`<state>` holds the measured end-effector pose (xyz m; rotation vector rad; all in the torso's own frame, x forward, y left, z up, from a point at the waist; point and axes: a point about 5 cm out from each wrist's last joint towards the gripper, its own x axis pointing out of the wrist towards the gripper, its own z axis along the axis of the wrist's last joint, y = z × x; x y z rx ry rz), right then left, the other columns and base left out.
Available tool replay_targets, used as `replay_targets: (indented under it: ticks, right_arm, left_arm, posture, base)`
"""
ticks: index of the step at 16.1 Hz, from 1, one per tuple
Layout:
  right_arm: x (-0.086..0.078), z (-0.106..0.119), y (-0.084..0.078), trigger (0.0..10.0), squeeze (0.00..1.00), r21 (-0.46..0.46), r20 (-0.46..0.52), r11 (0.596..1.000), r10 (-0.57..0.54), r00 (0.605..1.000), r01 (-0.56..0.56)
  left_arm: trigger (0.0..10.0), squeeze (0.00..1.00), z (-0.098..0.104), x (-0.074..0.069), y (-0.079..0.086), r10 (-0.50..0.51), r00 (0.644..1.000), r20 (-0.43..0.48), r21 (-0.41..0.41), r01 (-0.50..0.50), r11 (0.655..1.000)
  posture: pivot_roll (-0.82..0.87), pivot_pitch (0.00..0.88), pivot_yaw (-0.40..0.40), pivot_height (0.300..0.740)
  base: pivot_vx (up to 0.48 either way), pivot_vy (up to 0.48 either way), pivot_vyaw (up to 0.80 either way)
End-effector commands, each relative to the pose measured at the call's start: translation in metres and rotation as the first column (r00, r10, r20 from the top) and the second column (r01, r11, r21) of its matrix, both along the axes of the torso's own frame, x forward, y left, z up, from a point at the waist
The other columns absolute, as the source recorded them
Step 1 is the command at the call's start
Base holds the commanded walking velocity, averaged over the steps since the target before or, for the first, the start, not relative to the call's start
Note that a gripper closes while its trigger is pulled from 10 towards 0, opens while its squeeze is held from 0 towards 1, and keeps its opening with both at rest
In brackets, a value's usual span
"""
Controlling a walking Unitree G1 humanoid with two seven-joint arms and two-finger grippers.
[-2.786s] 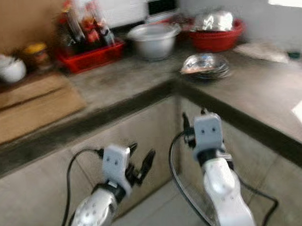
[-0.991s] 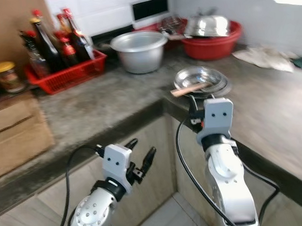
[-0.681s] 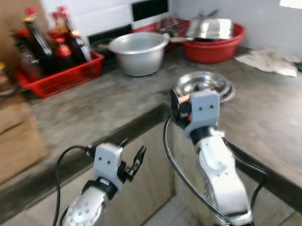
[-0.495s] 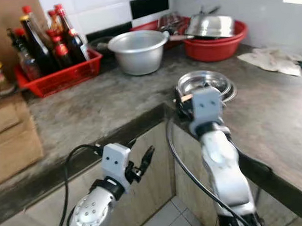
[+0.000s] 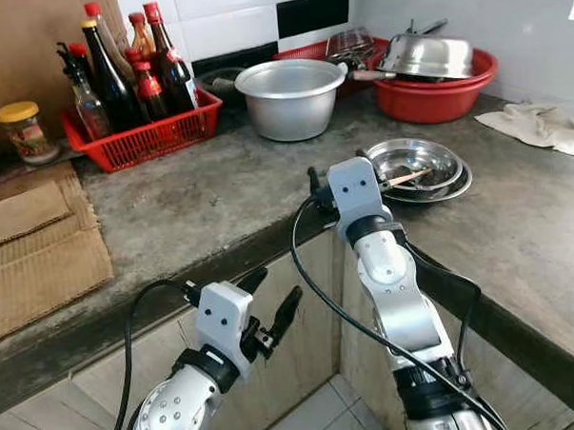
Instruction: Kitchen organization
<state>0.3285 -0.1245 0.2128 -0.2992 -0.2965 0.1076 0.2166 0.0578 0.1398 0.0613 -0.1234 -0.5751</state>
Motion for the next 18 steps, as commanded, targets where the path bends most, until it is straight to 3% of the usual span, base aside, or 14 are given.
replay_targets:
  ticks: [1, 12, 18]
  right_arm:
    - [0.003, 0.001, -0.002, 10.0, 0.0, -0.015, 0.01, 1.0, -0.024, 1.0, 0.024]
    - [0.012, -0.023, -0.018, 10.0, 0.0, -0.043, -0.061, 0.987, -0.156, 0.986, 0.153]
    - [0.018, -0.022, -0.026, 10.0, 0.0, -0.056, -0.057, 0.979, -0.197, 0.979, 0.194]
  left_arm:
    - [10.0, 0.0, 0.005, -0.004, -0.001, -0.024, 0.999, 0.027, -0.009, 0.025, 1.0]
    - [10.0, 0.0, 0.006, -0.006, -0.002, -0.057, 0.998, 0.036, -0.006, 0.057, 0.998]
    - [10.0, 0.0, 0.007, -0.006, -0.002, -0.048, 0.998, 0.035, -0.009, 0.048, 0.999]
  posture:
    - [-0.01, 0.056, 0.003, 0.74]
    - [-0.01, 0.069, 0.006, 0.74]
    - [0.0, 0.072, 0.001, 0.74]
  base:
    - [0.0, 0.0, 0.0]
    - [0.0, 0.0, 0.0]
    - [0.0, 0.0, 0.0]
